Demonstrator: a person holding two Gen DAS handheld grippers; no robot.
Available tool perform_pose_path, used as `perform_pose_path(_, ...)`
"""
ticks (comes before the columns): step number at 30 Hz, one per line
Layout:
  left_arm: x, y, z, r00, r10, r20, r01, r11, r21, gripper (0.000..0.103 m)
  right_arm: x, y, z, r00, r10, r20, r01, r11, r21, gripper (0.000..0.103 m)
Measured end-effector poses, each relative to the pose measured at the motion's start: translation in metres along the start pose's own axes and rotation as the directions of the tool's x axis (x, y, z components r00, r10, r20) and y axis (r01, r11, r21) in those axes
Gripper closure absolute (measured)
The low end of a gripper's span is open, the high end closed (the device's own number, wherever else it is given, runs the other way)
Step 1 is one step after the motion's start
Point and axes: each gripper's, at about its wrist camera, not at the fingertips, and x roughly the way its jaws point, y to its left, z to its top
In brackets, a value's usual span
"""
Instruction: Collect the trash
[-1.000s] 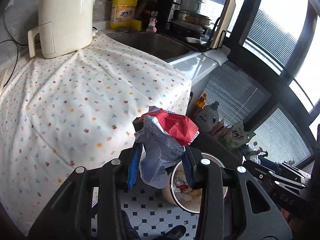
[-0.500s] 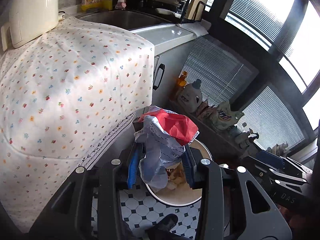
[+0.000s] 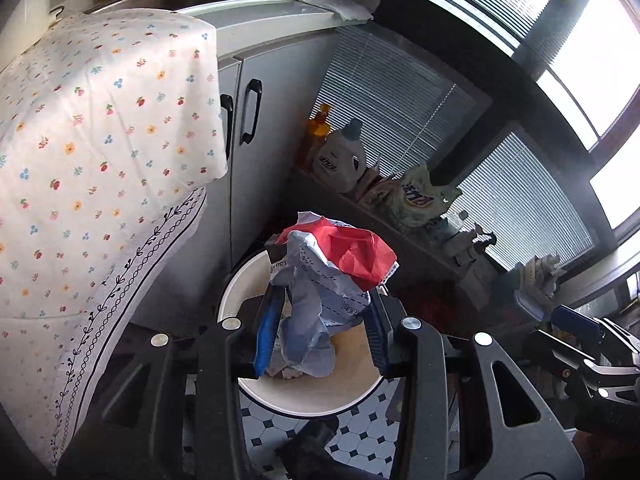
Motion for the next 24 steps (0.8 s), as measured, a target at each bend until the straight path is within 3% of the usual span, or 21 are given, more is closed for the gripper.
perform_pose_path(5,0.016,-0.01,-0.003,0.999,-0.023,-0.046,0.025,0.999,0.025,0.061,-0.001,-0.017,-0.008,0.999,-0.042,-0.014,0.043,0.998,0.046,0.02)
perform_pose_path(7,0.02,-0.011,-0.003,0.997,-0.033,-0.066,0.034,0.999,0.021,0.034,0.0,-0.021,-0.011,0.998,-0.055,-0.023,0.056,0.996,0.065,0.02)
perform_pose_path(10,0.023,-0.01,-0.003,0.996,-0.038,-0.077,0.04,0.999,0.026,0.025,0.001,-0.025,-0.016,0.998,-0.061,-0.034,0.064,0.994,0.087,0.02)
perform_pose_path(24,-0.033,0.028,0.019,1.0,0.023,-0.005,-0.023,1.0,0.004,0.017,-0.002,0.007,0.0,1.0,-0.008,-0.017,0.009,0.998,0.069,0.02)
